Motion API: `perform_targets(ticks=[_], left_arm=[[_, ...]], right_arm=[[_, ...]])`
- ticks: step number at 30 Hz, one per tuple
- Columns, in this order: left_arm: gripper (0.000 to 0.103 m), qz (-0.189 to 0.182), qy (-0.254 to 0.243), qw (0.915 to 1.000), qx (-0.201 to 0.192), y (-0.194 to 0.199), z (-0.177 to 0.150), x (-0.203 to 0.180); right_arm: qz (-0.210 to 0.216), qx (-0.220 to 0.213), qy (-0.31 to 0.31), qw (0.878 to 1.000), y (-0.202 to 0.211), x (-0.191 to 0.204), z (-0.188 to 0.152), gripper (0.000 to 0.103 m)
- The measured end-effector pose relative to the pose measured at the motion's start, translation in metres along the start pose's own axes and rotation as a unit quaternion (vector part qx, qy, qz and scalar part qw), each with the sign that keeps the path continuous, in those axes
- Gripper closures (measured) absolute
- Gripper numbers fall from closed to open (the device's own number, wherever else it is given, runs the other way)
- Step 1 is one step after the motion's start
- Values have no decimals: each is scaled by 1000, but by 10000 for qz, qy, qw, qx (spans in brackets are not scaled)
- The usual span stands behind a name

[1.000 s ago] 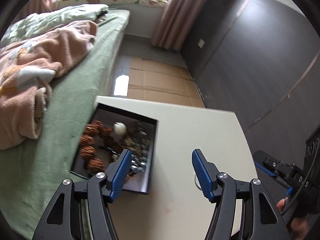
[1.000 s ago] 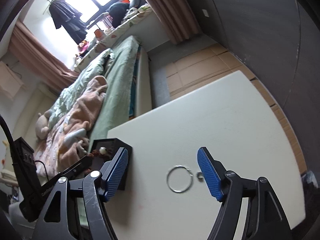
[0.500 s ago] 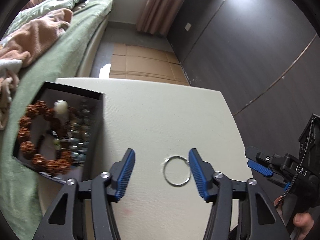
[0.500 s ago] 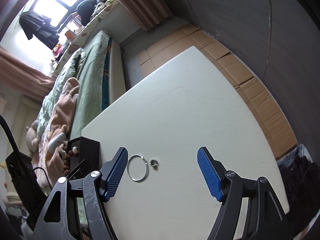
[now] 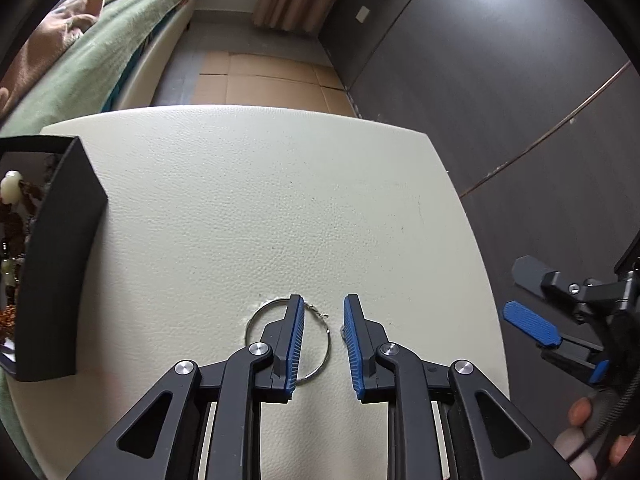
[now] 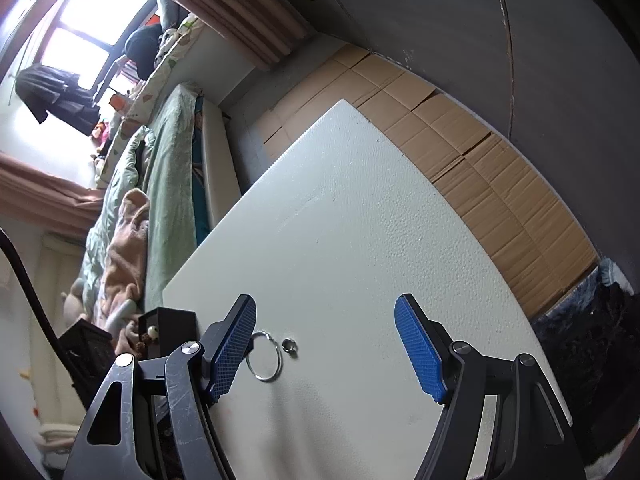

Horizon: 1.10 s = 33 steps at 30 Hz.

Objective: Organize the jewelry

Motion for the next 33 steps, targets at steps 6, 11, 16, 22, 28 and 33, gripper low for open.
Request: perform_targets(ticks=[6, 11, 16, 22, 28, 33], left_arm=[[81, 599, -291, 9977, -81, -11, -1, -4], [81, 1102, -698, 9914, -120, -16, -7, -10], [87, 1362, -944, 9861, -120, -16, -12, -8], [100, 1077, -673, 9919, -58, -13, -10, 6], [100, 780, -319, 9963, -188, 11, -3, 25], [103, 592, -118, 9976, -332, 32, 2, 35]], right_arm=[[65, -52, -161, 9998, 2, -4, 4, 31], [104, -63, -219, 9997, 3, -4, 5, 31], [109, -55, -221, 9997, 4, -5, 5, 31], [58, -15, -157, 9999, 4, -4, 0, 31], [40, 35, -33, 10000, 2, 2, -4, 31], [-80, 191, 389, 9990, -10, 18, -14, 31]])
Point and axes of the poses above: each gripper's, at about its wrist camera, not at the fingertips, and y roughly against the way its jaws point, x to its left, z to its top, the point moved 9 cm from there along -y, roughly the way its jaws point, and after that the axes turned 5 degrees about z, right-handed, at the moved point
